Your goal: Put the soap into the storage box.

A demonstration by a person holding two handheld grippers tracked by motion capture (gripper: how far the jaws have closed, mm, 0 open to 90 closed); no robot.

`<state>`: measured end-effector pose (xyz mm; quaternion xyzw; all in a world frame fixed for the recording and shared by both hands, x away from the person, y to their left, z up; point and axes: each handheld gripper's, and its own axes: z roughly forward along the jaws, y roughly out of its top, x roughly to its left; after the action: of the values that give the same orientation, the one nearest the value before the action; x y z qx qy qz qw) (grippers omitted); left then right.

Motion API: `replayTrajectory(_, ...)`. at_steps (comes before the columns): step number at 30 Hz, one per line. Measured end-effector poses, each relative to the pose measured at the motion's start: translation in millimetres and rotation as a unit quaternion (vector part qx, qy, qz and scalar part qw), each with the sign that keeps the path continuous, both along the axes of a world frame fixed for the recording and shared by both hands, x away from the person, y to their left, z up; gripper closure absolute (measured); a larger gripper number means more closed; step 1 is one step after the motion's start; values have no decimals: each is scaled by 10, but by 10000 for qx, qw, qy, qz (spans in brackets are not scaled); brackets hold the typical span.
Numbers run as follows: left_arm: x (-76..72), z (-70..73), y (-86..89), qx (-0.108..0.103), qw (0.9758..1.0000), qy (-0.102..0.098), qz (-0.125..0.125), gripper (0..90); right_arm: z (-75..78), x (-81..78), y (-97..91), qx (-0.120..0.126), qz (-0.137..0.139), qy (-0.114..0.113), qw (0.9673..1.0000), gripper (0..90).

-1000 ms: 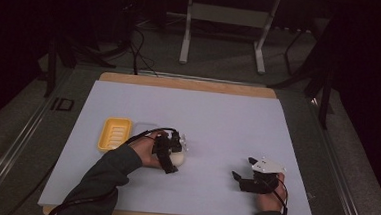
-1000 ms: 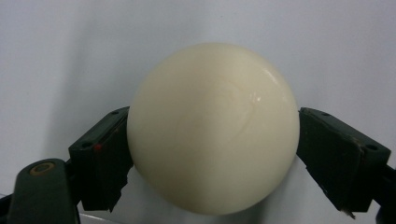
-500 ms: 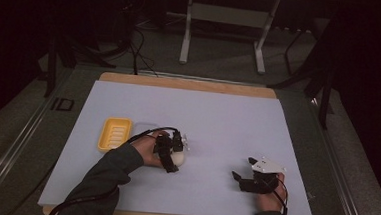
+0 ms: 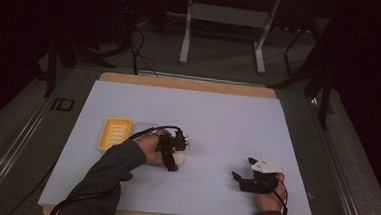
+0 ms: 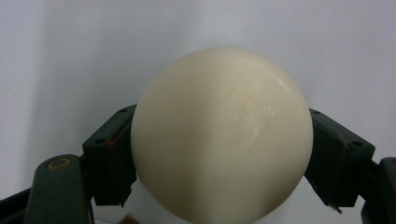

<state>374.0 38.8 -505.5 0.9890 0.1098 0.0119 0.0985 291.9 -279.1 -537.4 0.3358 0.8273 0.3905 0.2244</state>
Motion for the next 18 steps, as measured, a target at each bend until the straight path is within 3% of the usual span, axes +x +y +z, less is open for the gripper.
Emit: replayTrajectory(18,11,21,-41,157,9999,2,-35,249,0,1,-1,3,5,4,10000,183)
